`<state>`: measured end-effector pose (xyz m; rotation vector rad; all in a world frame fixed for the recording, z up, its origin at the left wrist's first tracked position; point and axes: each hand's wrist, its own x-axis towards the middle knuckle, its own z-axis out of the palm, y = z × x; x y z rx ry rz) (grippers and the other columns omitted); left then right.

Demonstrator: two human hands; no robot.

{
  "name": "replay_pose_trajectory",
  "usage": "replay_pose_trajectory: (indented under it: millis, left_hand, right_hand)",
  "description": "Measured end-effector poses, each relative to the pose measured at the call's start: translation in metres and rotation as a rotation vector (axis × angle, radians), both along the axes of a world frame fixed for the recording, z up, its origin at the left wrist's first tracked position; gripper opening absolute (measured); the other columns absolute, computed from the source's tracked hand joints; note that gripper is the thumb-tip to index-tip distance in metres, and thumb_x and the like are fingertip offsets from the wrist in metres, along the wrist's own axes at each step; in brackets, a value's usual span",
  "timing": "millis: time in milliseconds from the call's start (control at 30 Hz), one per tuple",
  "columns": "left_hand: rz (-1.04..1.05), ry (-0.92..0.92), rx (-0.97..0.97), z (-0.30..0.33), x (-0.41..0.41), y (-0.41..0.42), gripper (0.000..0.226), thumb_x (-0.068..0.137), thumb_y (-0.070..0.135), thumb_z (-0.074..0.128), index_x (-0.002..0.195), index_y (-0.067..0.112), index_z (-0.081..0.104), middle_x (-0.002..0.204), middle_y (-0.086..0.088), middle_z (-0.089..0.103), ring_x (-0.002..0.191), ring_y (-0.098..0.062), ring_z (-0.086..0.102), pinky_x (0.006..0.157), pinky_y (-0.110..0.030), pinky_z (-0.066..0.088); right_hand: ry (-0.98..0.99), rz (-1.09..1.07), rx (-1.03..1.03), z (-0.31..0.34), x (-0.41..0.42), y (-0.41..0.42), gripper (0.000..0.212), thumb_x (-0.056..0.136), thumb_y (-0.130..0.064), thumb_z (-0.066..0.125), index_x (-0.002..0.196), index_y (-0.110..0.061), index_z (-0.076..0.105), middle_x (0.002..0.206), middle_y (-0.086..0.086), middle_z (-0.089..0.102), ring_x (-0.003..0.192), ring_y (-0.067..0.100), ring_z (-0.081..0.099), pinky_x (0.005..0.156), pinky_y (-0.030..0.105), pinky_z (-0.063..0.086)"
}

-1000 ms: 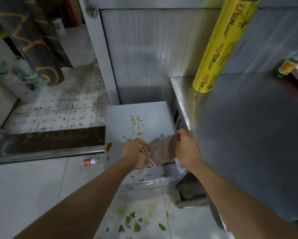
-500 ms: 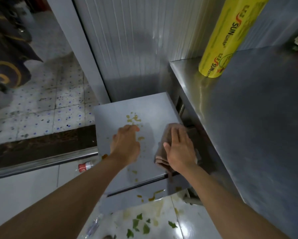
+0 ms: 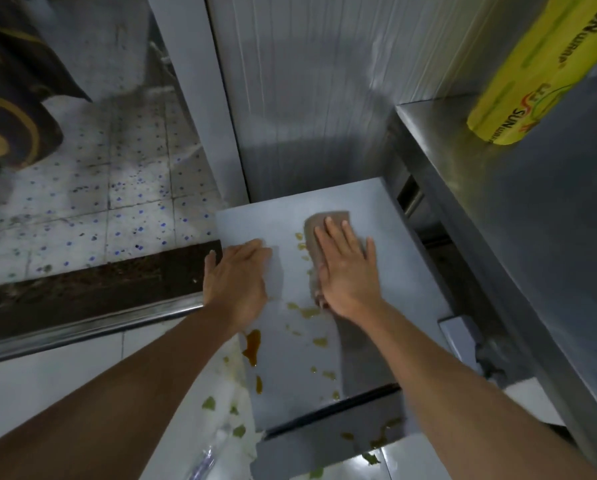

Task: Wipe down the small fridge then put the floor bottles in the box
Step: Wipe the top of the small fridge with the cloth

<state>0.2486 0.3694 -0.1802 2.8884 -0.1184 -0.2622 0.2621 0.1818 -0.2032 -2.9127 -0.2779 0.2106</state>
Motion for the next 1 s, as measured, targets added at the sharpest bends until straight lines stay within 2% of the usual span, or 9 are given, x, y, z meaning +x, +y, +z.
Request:
replay_pose_trajectory:
  millis: [167, 300, 367, 467, 567, 733, 800, 900, 1000]
  left_hand:
    - [0.069, -0.051, -0.231, -0.003, 0.009, 0.018, 0.051, 0.084, 0.005, 0.049, 0.134, 0.019, 0.047, 0.143, 0.001, 0.044, 0.131, -0.019, 0.037, 0.110, -0.037, 0.029]
    - [0.083, -0.097, -0.221, -0.006, 0.011, 0.031, 0.052, 0.082, 0.004, 0.051, 0.132, 0.017, 0.048, 0.142, -0.001, 0.045, 0.132, -0.020, 0.037, 0.111, -0.040, 0.027]
    - [0.084, -0.095, -0.298, -0.008, 0.010, 0.033, 0.050, 0.082, 0.001, 0.052, 0.130, 0.014, 0.050, 0.141, -0.003, 0.046, 0.130, -0.021, 0.039, 0.110, -0.040, 0.030]
    - [0.071, -0.102, -0.384, -0.009, 0.006, 0.037, 0.048, 0.082, -0.003, 0.051, 0.128, 0.010, 0.052, 0.141, -0.004, 0.045, 0.131, -0.022, 0.038, 0.111, -0.037, 0.030]
    - [-0.006, -0.110, -0.384, -0.009, -0.001, 0.039, 0.050, 0.081, -0.008, 0.049, 0.129, 0.005, 0.052, 0.145, -0.007, 0.041, 0.136, -0.023, 0.034, 0.113, -0.039, 0.027]
    - [0.031, -0.085, -0.419, -0.002, -0.012, 0.041, 0.050, 0.082, -0.007, 0.048, 0.130, 0.008, 0.052, 0.144, -0.005, 0.042, 0.134, -0.018, 0.036, 0.112, -0.028, 0.024]
    - [0.047, -0.060, -0.439, -0.001, -0.018, 0.044, 0.054, 0.081, -0.006, 0.050, 0.132, 0.012, 0.049, 0.140, -0.006, 0.046, 0.129, -0.022, 0.042, 0.108, -0.037, 0.036]
    - [0.112, -0.003, -0.469, -0.001, -0.029, 0.051, 0.058, 0.082, -0.003, 0.052, 0.134, 0.021, 0.042, 0.134, -0.006, 0.050, 0.116, -0.025, 0.052, 0.086, -0.045, 0.053]
    - [0.102, 0.010, -0.513, -0.001, -0.040, 0.062, 0.061, 0.081, -0.004, 0.052, 0.133, 0.024, 0.039, 0.132, -0.007, 0.052, 0.110, -0.027, 0.056, 0.082, -0.043, 0.054]
  right_hand:
    - [0.010, 0.176, 0.020, 0.005, 0.019, 0.017, 0.076, 0.091, -0.017, 0.050, 0.152, -0.027, 0.005, 0.160, -0.011, -0.004, 0.144, 0.010, -0.017, 0.116, 0.045, -0.013]
    - [0.005, 0.370, 0.116, 0.005, -0.029, -0.002, 0.057, 0.092, -0.032, 0.024, 0.149, -0.029, 0.021, 0.158, -0.014, 0.008, 0.144, 0.004, -0.012, 0.118, 0.040, -0.009]
    - [0.009, 0.309, 0.087, 0.007, -0.018, -0.011, 0.056, 0.093, -0.030, 0.026, 0.149, -0.029, 0.022, 0.158, -0.013, 0.008, 0.145, 0.005, -0.008, 0.120, 0.043, -0.004]
    - [0.022, 0.095, -0.007, 0.008, 0.007, 0.001, 0.062, 0.096, -0.023, 0.032, 0.152, -0.026, 0.005, 0.159, -0.009, -0.007, 0.145, 0.011, -0.014, 0.120, 0.041, -0.004]
    - [-0.001, 0.170, 0.006, 0.005, -0.019, 0.027, 0.062, 0.093, -0.031, 0.022, 0.152, -0.023, 0.003, 0.159, -0.007, -0.008, 0.145, 0.017, -0.016, 0.120, 0.040, -0.005]
    - [-0.060, 0.377, 0.039, 0.008, -0.088, 0.010, 0.056, 0.092, -0.027, 0.033, 0.145, -0.012, 0.036, 0.155, 0.002, 0.024, 0.145, 0.025, 0.018, 0.118, 0.041, 0.017]
    - [-0.051, 0.297, -0.003, 0.010, -0.074, 0.005, 0.057, 0.094, -0.030, 0.030, 0.149, -0.014, 0.024, 0.157, 0.000, 0.011, 0.146, 0.022, 0.006, 0.119, 0.043, 0.016]
    - [0.024, 0.124, -0.044, 0.009, -0.051, 0.032, 0.060, 0.097, -0.034, 0.021, 0.150, -0.022, -0.005, 0.156, -0.007, -0.014, 0.144, 0.016, -0.019, 0.120, 0.041, 0.002]
    - [0.009, 0.289, -0.017, 0.007, -0.074, 0.067, 0.061, 0.092, -0.036, 0.018, 0.151, -0.020, 0.011, 0.159, -0.004, 0.003, 0.147, 0.020, -0.007, 0.120, 0.043, 0.005]
